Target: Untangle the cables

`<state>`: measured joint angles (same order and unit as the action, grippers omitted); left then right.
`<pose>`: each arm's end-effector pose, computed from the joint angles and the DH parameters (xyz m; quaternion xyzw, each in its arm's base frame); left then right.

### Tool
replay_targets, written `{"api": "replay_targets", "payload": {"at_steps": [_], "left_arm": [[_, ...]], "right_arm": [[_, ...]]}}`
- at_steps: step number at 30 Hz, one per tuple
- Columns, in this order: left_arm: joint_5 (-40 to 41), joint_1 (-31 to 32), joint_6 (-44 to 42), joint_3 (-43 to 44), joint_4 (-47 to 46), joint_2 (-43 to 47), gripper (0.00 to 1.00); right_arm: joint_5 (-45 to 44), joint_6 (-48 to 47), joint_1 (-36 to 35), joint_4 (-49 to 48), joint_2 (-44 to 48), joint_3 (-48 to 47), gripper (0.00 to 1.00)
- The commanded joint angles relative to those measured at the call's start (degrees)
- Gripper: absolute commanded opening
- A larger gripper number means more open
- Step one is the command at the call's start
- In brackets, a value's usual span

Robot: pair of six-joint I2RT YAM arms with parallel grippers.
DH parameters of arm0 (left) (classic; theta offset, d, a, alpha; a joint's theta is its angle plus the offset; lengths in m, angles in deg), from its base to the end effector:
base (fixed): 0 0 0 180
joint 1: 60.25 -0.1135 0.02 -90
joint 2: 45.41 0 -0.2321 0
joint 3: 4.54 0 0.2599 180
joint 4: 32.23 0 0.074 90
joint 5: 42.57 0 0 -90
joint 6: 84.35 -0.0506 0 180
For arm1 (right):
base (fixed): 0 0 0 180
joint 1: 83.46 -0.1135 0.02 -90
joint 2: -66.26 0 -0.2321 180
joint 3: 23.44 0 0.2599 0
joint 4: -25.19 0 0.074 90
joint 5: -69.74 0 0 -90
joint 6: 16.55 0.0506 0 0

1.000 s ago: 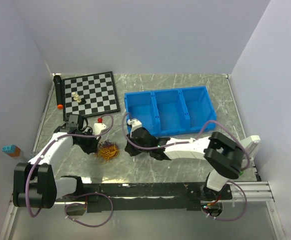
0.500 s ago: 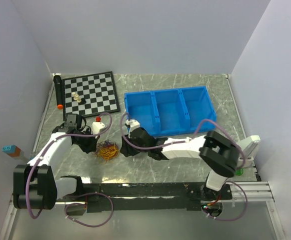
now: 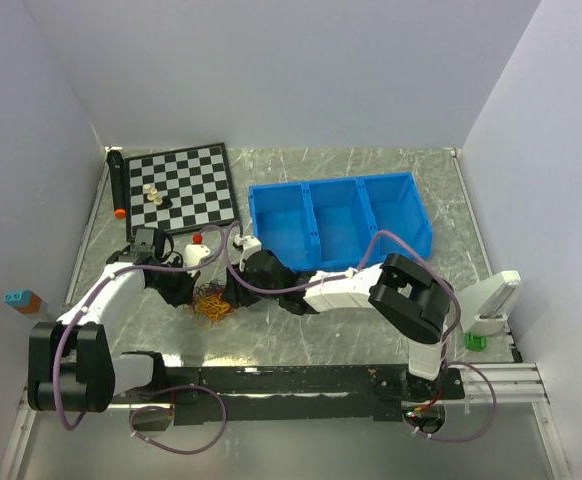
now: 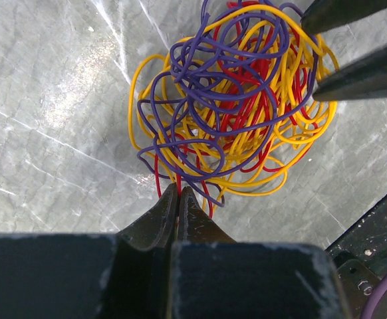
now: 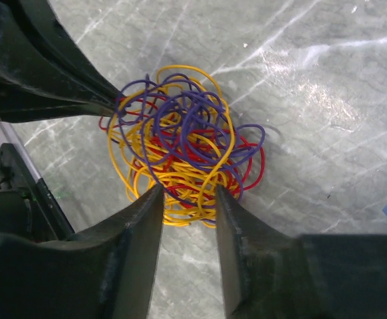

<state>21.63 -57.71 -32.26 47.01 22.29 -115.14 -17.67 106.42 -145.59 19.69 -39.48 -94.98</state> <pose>0.2209 -0.0318 0.1360 0.3647 0.8926 -0.1657 0.2067 0.1883 0.3610 0.1310 -0.2277 0.8295 0.3892 0.3296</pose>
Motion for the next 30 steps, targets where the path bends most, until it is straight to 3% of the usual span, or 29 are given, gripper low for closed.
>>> {"api": "replay_targets", "payload": {"at_steps": [1, 4, 11, 17, 30], "left_arm": [[-2.23, -0.26, -0.76, 0.57, -0.39, -0.14, 0.01], [-2.06, -0.26, -0.85, 0.39, -0.39, 0.30, 0.01], [-1.97, -0.26, -0.85, 0.56, -0.12, 0.65, 0.01], [-1.53, -0.26, -0.59, 0.48, -0.12, 1.18, 0.01], [-0.48, -0.70, -0.41, 1.71, 0.84, 4.25, 0.01]], "right_arm": [[-0.30, -0.45, -0.54, -1.37, -1.31, -2.71, 0.40], [-0.57, -0.54, -0.45, -0.84, -2.11, -3.41, 0.31], [-1.27, -0.54, -0.45, -1.01, -1.94, -3.07, 0.00], [-2.06, -0.45, -0.45, -0.75, 1.40, 0.00, 0.00], [-7.59, 2.27, -0.54, 8.47, 21.52, 14.07, 0.00]]}}
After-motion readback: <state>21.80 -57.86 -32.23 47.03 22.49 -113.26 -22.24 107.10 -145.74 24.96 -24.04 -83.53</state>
